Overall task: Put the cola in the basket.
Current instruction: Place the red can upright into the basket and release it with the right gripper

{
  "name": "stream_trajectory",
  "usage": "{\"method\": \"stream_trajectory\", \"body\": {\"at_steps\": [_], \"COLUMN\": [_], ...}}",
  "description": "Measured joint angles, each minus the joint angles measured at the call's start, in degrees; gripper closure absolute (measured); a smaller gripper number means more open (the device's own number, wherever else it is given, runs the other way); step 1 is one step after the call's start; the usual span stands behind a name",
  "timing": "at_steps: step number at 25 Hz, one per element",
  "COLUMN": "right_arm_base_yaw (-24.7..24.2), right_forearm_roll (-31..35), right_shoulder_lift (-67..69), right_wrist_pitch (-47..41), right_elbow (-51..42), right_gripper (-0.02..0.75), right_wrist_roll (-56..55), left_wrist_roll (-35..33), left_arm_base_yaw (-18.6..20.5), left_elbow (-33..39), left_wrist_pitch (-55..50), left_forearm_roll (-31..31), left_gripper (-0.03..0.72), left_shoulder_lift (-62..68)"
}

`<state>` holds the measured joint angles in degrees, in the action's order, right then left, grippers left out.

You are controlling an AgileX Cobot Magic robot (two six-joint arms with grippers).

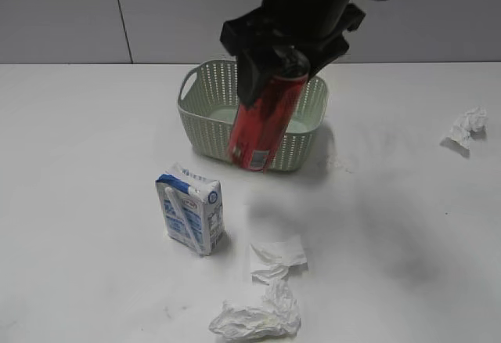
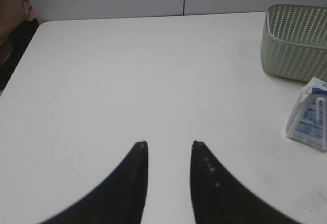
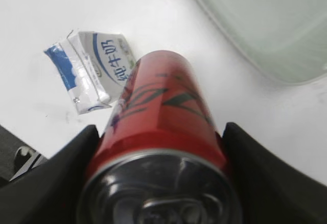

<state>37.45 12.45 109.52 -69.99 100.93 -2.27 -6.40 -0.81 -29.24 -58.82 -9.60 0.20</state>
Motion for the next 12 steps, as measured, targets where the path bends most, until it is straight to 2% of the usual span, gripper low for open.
{"method": "stream_trajectory", "body": {"at_steps": [8,12], "right_arm_base_yaw": [-0.1,-0.1], "right_forearm_roll": [-10.1,-13.7], "right_shoulder_lift": [0.4,6.6], "right_wrist_pitch": [-0.1,0.2], "right_elbow": [11.6,19.9], "right_gripper": [0.215,0.215], "right_wrist_roll": [1.4,2.9], "left_wrist_roll": [0.0,0.0], "left_arm_base_yaw": [0.0,0.0], "left_elbow": [0.0,0.0], "left_wrist_pitch": [0.0,0.0], "left_forearm_roll": [0.0,0.0], "left_gripper": [0.459,0.459], "left_shoulder_lift": [0.0,0.0]}}
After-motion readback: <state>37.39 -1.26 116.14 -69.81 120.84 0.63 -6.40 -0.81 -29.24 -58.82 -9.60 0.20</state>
